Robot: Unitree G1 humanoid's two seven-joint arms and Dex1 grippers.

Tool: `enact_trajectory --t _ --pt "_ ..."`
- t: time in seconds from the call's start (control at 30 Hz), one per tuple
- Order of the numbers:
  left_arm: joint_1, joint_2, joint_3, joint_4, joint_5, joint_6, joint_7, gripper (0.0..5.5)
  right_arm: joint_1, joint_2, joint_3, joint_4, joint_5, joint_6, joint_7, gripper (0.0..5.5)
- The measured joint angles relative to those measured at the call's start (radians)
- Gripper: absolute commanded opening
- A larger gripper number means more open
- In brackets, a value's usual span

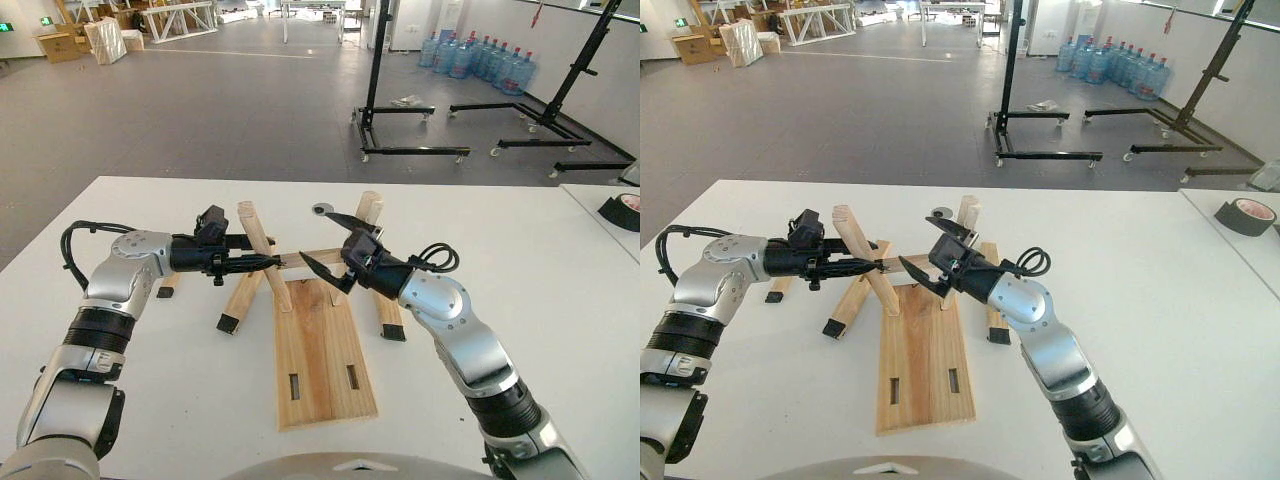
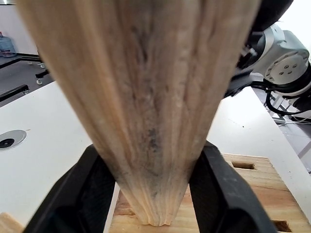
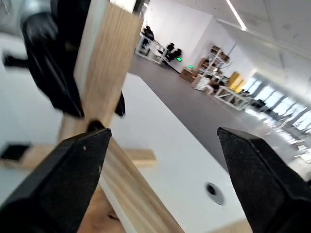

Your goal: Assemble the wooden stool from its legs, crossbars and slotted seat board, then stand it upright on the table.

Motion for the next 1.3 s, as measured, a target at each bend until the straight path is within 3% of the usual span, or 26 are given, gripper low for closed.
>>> enact_trajectory --t 0.13,0.47,0.67,0.8,1.3 --pt "0.018 0.016 0.001 -0.017 -0.018 0.000 0.015 2.02 -0.017 -0.138 0.024 0.063 -0.311 -0.346 -0.168 4.03" --pt "0.023 0.018 0.000 -0.024 -0.023 -0.001 0.031 2.02 -0.262 -0.088 0.053 0.339 -0.387 -0.546 -0.189 4.03" --pt "0.010 0.011 -0.006 -0.003 -0.023 -0.002 0.023 2.02 -0.268 -0.072 0.127 0.494 -0.397 -0.693 -0.201 4.03" --pt "0.009 0.012 -0.007 -0.005 -0.023 -0.002 0.022 2.02 -0.264 -0.068 0.134 0.504 -0.343 -0.670 -0.173 4.03" --pt "0.026 0.028 -0.011 -0.097 -0.025 0.020 0.067 2.02 -0.233 -0.064 0.141 0.228 -0.308 -0.260 0.058 4.03"
